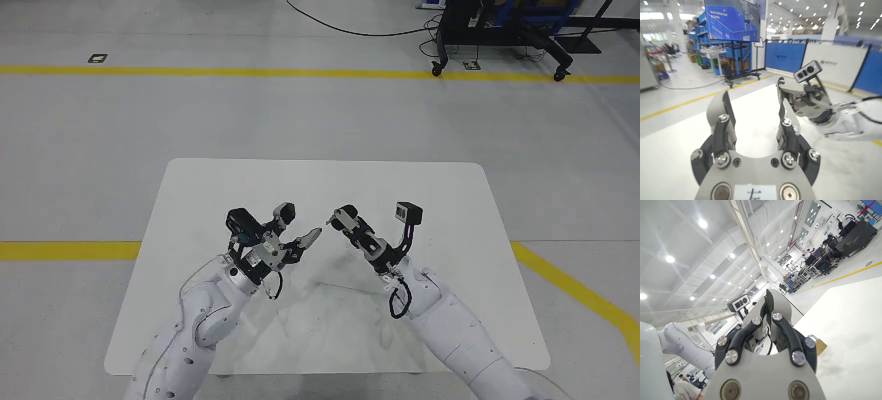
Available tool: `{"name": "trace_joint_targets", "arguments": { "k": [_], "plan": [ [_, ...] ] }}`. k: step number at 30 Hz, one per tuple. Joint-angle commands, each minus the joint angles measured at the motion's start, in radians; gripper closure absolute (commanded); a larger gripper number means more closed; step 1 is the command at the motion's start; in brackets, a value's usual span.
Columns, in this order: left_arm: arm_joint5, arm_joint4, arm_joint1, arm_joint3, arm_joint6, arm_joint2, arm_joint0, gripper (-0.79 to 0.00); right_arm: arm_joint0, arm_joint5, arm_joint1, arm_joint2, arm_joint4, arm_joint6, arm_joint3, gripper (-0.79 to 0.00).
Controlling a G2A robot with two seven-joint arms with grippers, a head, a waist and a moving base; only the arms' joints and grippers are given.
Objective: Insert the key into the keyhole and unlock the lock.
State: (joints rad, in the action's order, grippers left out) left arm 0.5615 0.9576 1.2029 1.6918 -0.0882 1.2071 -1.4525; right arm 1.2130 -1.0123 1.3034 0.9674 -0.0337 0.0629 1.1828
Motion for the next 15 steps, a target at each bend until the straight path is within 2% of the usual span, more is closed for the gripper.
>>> {"name": "trace_joint_targets", "arguments": {
  "k": [1, 2, 5, 8, 11, 13, 15],
  "plan": [
    [0.1, -0.435, -0.001, -0.043, 0.132, 0.007, 0.022, -0.763, 0.001, 0.0, 0.001, 0.004, -0.005, -0.001, 0.001, 0.0],
    [0.102, -0.516, -0.005, -0.056, 0.198, 0.02, 0.041, -0.785, 0.002, 0.0, 0.002, 0.005, -0.008, -0.001, 0.001, 0.0],
    [0.118, -0.768, -0.011, -0.079, 0.351, 0.024, 0.064, -0.782, 0.0, 0.0, 0.004, 0.011, -0.027, -0.004, -0.003, 0.0],
    [0.103, -0.957, -0.018, -0.102, 0.499, 0.023, 0.087, -0.683, -0.001, 0.0, 0.007, 0.013, -0.05, -0.014, -0.005, 0.0],
    [0.089, -1.024, -0.024, -0.119, 0.605, 0.024, 0.11, -0.606, -0.004, 0.0, 0.012, 0.011, -0.067, -0.021, -0.005, 0.0],
    [0.088, -1.036, -0.026, -0.118, 0.637, 0.017, 0.112, -0.502, -0.005, 0.0, 0.015, 0.009, -0.073, -0.026, -0.006, 0.0],
    [0.085, -1.029, -0.027, -0.114, 0.643, 0.016, 0.113, -0.486, -0.007, 0.0, 0.018, 0.009, -0.079, -0.03, -0.007, 0.0]
  ]
}}
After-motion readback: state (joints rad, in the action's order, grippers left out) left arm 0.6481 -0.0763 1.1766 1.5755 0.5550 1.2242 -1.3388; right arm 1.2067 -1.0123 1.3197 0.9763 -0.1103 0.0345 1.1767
